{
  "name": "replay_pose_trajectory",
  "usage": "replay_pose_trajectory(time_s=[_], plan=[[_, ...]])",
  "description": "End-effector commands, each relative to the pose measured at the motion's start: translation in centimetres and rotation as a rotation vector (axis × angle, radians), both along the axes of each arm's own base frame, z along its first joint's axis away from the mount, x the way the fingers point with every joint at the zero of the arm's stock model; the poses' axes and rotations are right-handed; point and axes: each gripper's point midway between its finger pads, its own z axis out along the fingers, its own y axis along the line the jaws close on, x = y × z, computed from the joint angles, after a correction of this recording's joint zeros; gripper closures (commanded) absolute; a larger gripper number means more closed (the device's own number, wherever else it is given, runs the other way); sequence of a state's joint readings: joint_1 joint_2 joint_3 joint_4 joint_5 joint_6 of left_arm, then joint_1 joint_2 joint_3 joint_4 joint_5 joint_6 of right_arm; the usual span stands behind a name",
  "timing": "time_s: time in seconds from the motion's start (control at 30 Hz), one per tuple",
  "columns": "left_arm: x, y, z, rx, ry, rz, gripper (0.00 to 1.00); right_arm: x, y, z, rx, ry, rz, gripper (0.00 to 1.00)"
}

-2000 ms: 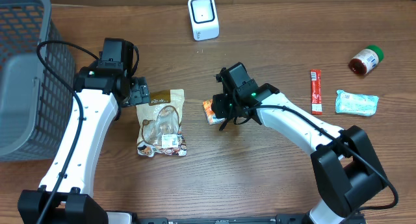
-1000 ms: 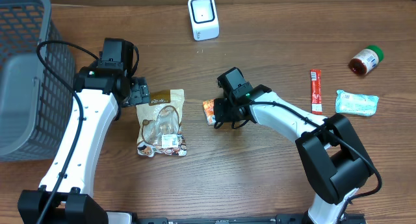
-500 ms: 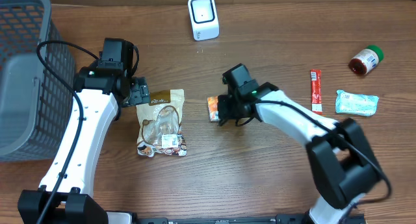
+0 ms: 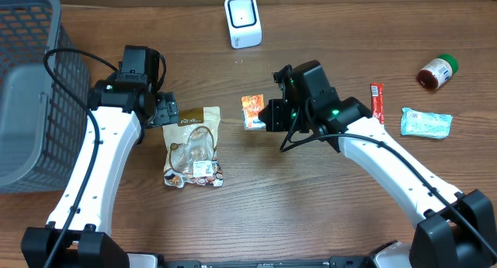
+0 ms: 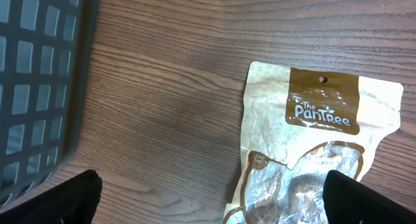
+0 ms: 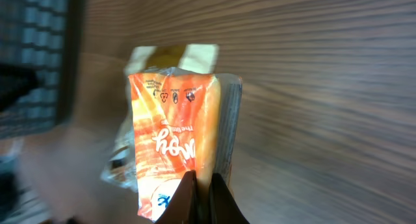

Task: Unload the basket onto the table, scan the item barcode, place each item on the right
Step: 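Carry the orange packet up to the white scanner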

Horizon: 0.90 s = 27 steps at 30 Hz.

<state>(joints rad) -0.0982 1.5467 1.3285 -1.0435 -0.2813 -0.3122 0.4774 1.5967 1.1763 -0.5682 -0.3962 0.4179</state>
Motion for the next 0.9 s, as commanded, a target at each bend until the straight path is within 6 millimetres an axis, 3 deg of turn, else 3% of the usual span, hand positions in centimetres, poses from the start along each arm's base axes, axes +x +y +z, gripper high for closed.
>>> replay_pose_trajectory(time_s=[0.0, 0.37, 0.43, 0.47, 0.7, 0.87], plan=[[0.1, 0.1, 0.0, 0.006, -0.001, 0.000, 0.00, -0.6, 1.0, 2.9, 0.169, 0.024, 0.085, 0.96], [0.1, 0.1, 0.0, 0.006, -0.001, 0.000, 0.00, 2.0, -2.0, 2.6, 0.077, -0.016, -0.038, 0.96], [0.1, 0.1, 0.0, 0.006, -0.001, 0.000, 0.00, 3.1, -2.3, 4.9, 0.060, -0.062, -0.062, 0.96], [0.1, 0.1, 0.0, 0.006, -0.001, 0.000, 0.00, 4.0, -2.6, 7.7, 0.042, -0.108, -0.077, 0.97], [0.1, 0.1, 0.0, 0.006, -0.001, 0.000, 0.00, 5.9, -4.2, 20.0, -0.035, -0.290, -0.125, 0.97], [0.1, 0.1, 0.0, 0.006, -0.001, 0.000, 0.00, 7.9, -5.5, 24.2, -0.124, -0.387, -0.167, 0.97]])
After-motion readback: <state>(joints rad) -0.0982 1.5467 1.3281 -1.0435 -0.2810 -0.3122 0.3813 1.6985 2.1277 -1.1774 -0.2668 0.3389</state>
